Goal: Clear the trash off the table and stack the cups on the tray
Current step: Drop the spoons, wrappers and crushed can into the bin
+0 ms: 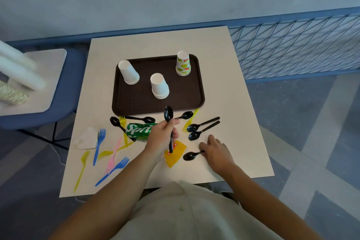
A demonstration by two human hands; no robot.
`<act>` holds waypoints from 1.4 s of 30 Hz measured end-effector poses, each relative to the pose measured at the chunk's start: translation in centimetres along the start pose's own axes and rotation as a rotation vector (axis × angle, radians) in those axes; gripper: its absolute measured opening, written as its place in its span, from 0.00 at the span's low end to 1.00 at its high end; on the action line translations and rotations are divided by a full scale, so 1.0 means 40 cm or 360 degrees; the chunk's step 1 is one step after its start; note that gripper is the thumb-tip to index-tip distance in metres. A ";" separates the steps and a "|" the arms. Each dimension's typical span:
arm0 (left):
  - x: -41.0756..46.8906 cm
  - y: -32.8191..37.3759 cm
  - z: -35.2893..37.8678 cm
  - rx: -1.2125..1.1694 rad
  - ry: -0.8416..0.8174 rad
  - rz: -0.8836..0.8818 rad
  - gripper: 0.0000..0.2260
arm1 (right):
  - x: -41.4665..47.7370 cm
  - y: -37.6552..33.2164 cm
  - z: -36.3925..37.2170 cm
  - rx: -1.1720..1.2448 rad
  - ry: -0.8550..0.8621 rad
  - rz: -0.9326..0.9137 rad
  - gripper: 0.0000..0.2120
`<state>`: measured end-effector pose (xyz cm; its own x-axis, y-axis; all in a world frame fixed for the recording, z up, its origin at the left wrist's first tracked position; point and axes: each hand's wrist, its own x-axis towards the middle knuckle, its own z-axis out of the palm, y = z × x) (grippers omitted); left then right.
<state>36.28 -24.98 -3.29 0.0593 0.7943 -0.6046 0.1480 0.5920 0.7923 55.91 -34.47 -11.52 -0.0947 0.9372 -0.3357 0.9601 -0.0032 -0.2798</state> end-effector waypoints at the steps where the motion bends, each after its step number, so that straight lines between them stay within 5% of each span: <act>1: 0.004 -0.003 -0.003 0.0046 -0.0014 -0.0004 0.12 | -0.001 0.011 -0.003 -0.0037 0.0004 -0.0024 0.08; 5: 0.017 -0.009 -0.007 0.0045 -0.0021 -0.0043 0.12 | -0.005 0.059 -0.036 -0.0005 0.0080 0.0086 0.08; 10: 0.005 0.007 0.006 -0.0047 -0.0068 -0.0104 0.10 | 0.036 0.002 -0.142 0.0871 0.0459 0.0306 0.05; 16: 0.003 0.020 0.033 -0.0103 -0.0131 0.0043 0.14 | 0.084 -0.175 -0.220 0.1469 0.0363 0.0293 0.05; 21: 0.012 0.022 0.015 -0.0015 0.0058 0.0049 0.12 | 0.098 -0.149 -0.186 0.1277 0.0405 0.0242 0.04; 27: 0.017 0.010 -0.024 0.0083 0.0098 -0.0027 0.13 | 0.135 0.008 -0.085 0.0268 0.0133 0.0235 0.15; 34: 0.024 -0.002 -0.043 0.0316 0.0096 0.0053 0.14 | 0.139 0.066 -0.068 -0.0206 0.0088 0.0044 0.12; 38: 0.026 -0.008 -0.059 0.0531 0.0135 0.0041 0.15 | 0.123 0.056 -0.085 -0.0131 0.0234 -0.0071 0.07; 42: 0.023 -0.025 -0.069 0.0652 0.0191 0.0031 0.16 | 0.102 -0.034 -0.109 0.0451 0.0106 -0.0029 0.05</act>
<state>33.48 -24.46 -4.41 -0.0462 0.8293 -0.5569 0.5294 0.4931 0.6904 55.37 -29.11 -8.61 -0.0846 0.9589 -0.2709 0.8457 -0.0747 -0.5284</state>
